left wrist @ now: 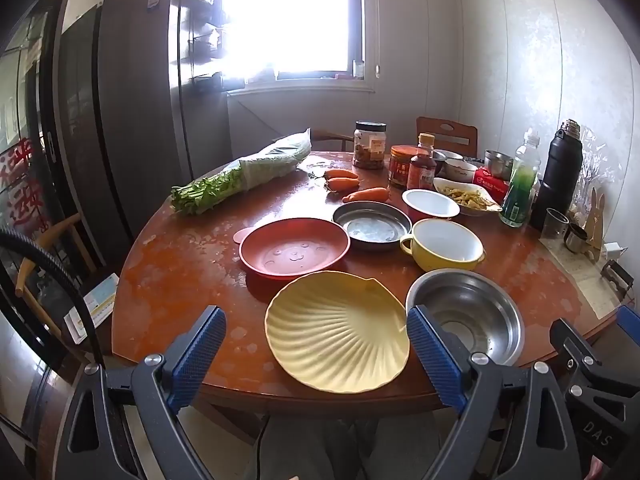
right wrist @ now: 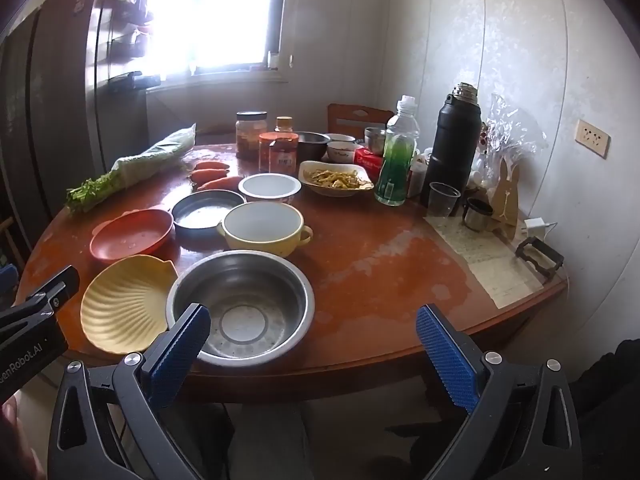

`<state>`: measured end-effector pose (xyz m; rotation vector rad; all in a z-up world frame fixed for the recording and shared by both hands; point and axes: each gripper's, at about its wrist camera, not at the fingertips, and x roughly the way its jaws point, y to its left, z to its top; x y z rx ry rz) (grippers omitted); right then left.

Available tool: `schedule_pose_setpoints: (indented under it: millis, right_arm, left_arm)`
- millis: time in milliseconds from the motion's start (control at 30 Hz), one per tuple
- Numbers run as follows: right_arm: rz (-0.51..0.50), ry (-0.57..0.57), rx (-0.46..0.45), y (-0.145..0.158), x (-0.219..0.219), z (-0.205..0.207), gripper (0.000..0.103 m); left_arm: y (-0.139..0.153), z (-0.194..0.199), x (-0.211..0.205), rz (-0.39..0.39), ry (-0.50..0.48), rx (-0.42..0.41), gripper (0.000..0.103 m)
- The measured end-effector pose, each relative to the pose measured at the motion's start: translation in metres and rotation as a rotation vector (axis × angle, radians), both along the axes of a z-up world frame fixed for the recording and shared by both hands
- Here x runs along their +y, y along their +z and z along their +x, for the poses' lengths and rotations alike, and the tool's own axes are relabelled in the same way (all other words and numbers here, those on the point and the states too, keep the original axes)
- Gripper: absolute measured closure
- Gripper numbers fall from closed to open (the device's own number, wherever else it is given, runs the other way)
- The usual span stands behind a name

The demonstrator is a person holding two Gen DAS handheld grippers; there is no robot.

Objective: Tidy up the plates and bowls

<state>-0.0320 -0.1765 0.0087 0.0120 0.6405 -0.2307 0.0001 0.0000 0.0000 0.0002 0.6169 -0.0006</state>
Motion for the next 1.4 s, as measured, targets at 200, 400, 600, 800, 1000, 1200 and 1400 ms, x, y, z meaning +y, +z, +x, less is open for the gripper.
schedule_pose_setpoints:
  millis: [200, 400, 600, 800, 1000, 1200, 1400]
  right_arm:
    - [0.006, 0.003, 0.003, -0.0002, -0.0008, 0.0007, 0.0]
    - [0.015, 0.003, 0.009, -0.0007, -0.0015, 0.0032, 0.0]
    - [0.02, 0.014, 0.01, -0.0019, -0.0001, 0.0061, 0.0]
    - [0.021, 0.017, 0.011, -0.0028, 0.0001, 0.0066, 0.0]
    - [0.02, 0.013, 0.012, -0.0033, 0.0001, 0.0073, 0.0]
    - [0.021, 0.014, 0.008, -0.0033, -0.0011, 0.007, 0.0]
    - [0.031, 0.019, 0.011, -0.0033, -0.0007, 0.0098, 0.0]
  left_arm:
    - [0.0, 0.0007, 0.0006, -0.001, 0.002, 0.003, 0.011]
    - [-0.0027, 0.0037, 0.0042, -0.002, -0.001, 0.001, 0.011]
    - [-0.0053, 0.0031, 0.0028, -0.001, 0.003, 0.004, 0.011]
    - [-0.0045, 0.0046, 0.0031, -0.008, 0.001, 0.003, 0.011]
    - [-0.0055, 0.0061, 0.0024, -0.003, -0.002, 0.006, 0.011]
    - [-0.0061, 0.007, 0.0017, 0.011, -0.005, 0.004, 0.011]
    - [-0.0065, 0.0091, 0.0037, 0.014, -0.007, 0.018, 0.011]
